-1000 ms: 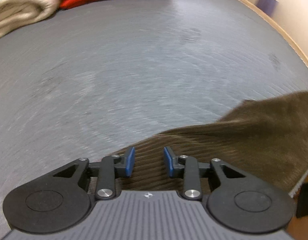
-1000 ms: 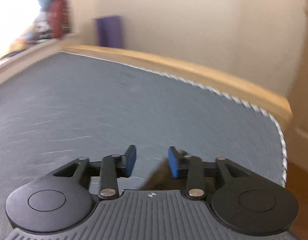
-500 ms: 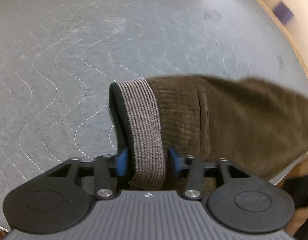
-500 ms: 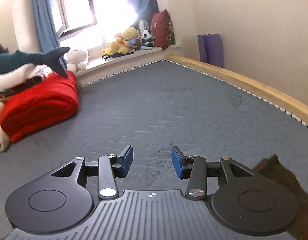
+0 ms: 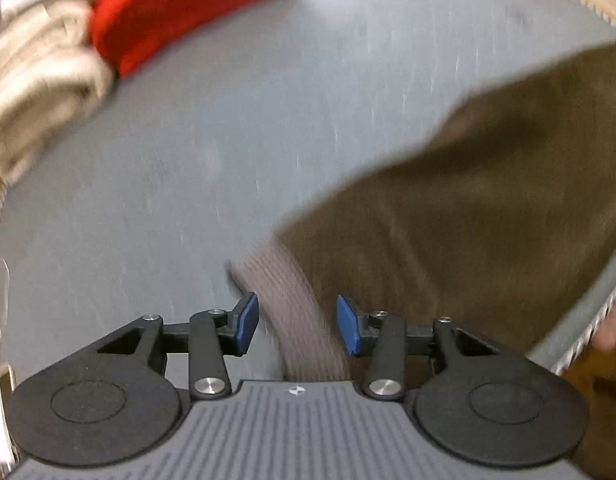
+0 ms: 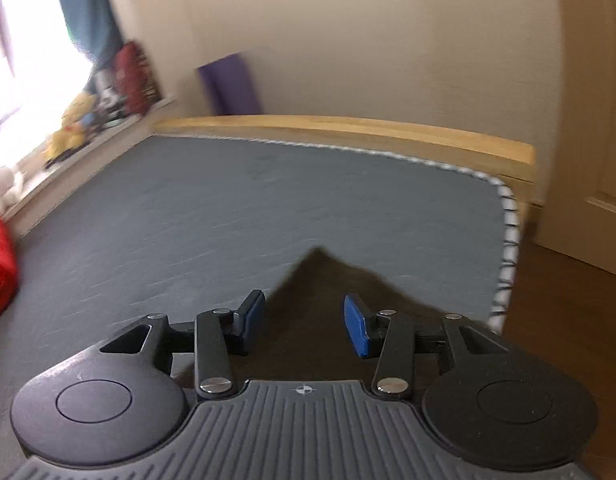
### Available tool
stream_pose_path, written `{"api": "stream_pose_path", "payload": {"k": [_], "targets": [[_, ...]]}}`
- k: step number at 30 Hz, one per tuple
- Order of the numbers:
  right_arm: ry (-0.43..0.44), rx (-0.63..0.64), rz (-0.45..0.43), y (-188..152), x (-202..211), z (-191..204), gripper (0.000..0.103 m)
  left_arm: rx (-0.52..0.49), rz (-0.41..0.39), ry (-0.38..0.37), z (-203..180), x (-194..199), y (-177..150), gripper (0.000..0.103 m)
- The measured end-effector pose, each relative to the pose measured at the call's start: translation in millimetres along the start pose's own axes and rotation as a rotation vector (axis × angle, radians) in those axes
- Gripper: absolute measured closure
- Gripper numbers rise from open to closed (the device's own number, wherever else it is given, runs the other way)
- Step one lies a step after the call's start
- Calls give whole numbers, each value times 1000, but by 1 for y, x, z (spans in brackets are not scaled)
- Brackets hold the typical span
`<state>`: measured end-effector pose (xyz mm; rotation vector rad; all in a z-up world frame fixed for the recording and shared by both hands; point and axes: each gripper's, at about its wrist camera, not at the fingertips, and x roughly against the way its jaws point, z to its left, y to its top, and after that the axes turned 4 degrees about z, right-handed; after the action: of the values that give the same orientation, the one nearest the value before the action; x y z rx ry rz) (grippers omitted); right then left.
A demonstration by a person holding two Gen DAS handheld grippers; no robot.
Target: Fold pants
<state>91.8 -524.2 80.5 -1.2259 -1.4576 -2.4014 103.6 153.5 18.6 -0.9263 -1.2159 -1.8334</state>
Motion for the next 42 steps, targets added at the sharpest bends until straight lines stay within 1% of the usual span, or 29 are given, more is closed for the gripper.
{"api": "stream_pose_path", "payload": {"k": [2, 4, 5, 7, 10, 12, 13, 15, 18, 20, 23, 26, 29, 32, 34, 37, 38, 40, 42], "targets": [[-31, -12, 11, 0, -1, -24, 57, 5, -70, -37, -7, 10, 13, 54], [-41, -49, 30, 0, -8, -43, 57, 1, -114, -67, -19, 14, 27, 54], [-42, -90, 44, -1, -10, -57, 57, -3, -126, -86, -24, 13, 35, 54], [-39, -191, 80, -1, -15, -82, 57, -13, -129, -123, -37, 10, 47, 54], [-39, -346, 144, -11, -29, -108, 57, -50, -114, -137, -61, -2, 68, 54], [-42, -434, 207, -18, -39, -124, 57, -87, -109, -124, -74, -10, 75, 46], [-48, -467, 230, -21, -42, -131, 57, -101, -108, -105, -78, -14, 79, 44], [-42, -511, 253, -27, -48, -137, 57, -102, -102, -86, -82, -20, 84, 43], [-3, -565, 281, -32, -61, -141, 56, -61, -99, -102, -75, -26, 89, 43], [25, -555, 272, -31, -66, -137, 56, -47, -98, -103, -70, -28, 93, 42], [16, -515, 273, -28, -72, -128, 55, -43, -91, -86, -64, -28, 93, 33], [10, -525, 285, -30, -82, -126, 55, -32, -88, -79, -58, -29, 93, 32], [-20, -517, 303, -32, -91, -123, 55, -14, -82, -76, -51, -30, 93, 32], [-95, -535, 316, -34, -96, -125, 57, -2, -77, -72, -47, -30, 92, 32], [-119, -574, 306, -35, -94, -128, 57, -2, -79, -75, -47, -29, 92, 32], [-103, -547, 314, -35, -97, -124, 56, -8, -81, -75, -49, -29, 91, 32], [-87, -533, 318, -35, -99, -121, 53, -9, -81, -75, -51, -29, 91, 32], [-85, -491, 320, -36, -102, -116, 52, -11, -82, -76, -52, -28, 91, 32], [-87, -477, 321, -36, -104, -117, 56, -11, -85, -75, -52, -27, 90, 32]]}}
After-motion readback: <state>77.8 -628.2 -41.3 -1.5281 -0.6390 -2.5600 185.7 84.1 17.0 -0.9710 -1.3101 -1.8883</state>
